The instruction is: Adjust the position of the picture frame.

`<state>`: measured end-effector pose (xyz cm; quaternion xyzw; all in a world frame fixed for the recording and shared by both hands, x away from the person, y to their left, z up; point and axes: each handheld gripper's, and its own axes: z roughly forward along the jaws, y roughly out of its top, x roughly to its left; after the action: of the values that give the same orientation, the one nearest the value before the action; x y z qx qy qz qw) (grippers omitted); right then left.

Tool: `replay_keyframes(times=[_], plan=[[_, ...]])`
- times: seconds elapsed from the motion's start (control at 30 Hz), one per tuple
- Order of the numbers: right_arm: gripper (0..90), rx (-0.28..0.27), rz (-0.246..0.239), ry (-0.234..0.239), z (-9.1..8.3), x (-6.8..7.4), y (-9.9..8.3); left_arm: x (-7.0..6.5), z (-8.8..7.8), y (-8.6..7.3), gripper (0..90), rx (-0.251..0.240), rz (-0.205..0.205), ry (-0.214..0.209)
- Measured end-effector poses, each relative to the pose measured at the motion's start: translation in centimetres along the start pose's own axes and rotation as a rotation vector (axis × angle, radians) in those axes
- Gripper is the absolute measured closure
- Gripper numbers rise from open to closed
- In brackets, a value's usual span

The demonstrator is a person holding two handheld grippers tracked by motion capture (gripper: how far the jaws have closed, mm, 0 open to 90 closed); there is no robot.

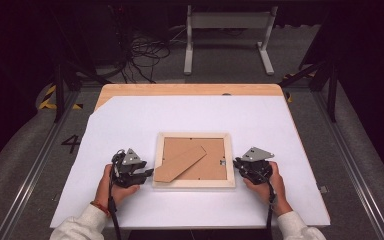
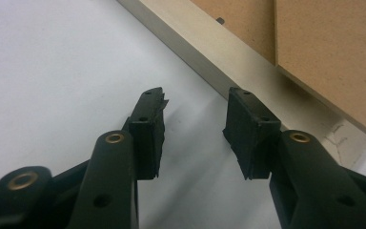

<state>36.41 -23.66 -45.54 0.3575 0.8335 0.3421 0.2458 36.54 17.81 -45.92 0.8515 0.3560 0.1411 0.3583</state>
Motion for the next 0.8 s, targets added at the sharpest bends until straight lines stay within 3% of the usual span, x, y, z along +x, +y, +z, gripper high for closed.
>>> replay_keyframes(times=[0.1,0.23,0.3,0.47,0.5,0.6,0.8], plan=[[72.6,-0.041,0.015,0.024,-1.2,-0.6,-0.4,0.2,-1.2,-0.6,50.9,-0.05,0.004,-0.014],[65.6,-0.059,0.004,0.05,-2.6,-0.8,-1.2,0.2,-2.4,-1.7,42.0,-0.065,0.022,-0.012],[61.8,-0.07,-0.002,0.051,-3.2,-0.8,-1.5,0.2,-2.9,-2.2,32.0,-0.07,0.022,-0.001],[53.8,-0.096,0.017,0.056,-4.7,-1.0,-2.1,0.5,-3.7,-3.1,22.3,-0.066,0.006,-0.036],[53.8,-0.096,0.017,0.056,-4.7,-1.0,-2.1,0.5,-3.7,-3.1,21.7,-0.066,0.006,-0.036],[48.7,-0.078,0.019,0.057,-5.0,-0.9,-2.8,0.3,-3.9,-3.4,21.0,-0.069,-0.006,-0.09],[42.6,-0.054,0.023,0.051,-5.0,-1.0,-3.6,-0.8,-3.4,-3.2,19.8,-0.024,0.045,-0.143]])
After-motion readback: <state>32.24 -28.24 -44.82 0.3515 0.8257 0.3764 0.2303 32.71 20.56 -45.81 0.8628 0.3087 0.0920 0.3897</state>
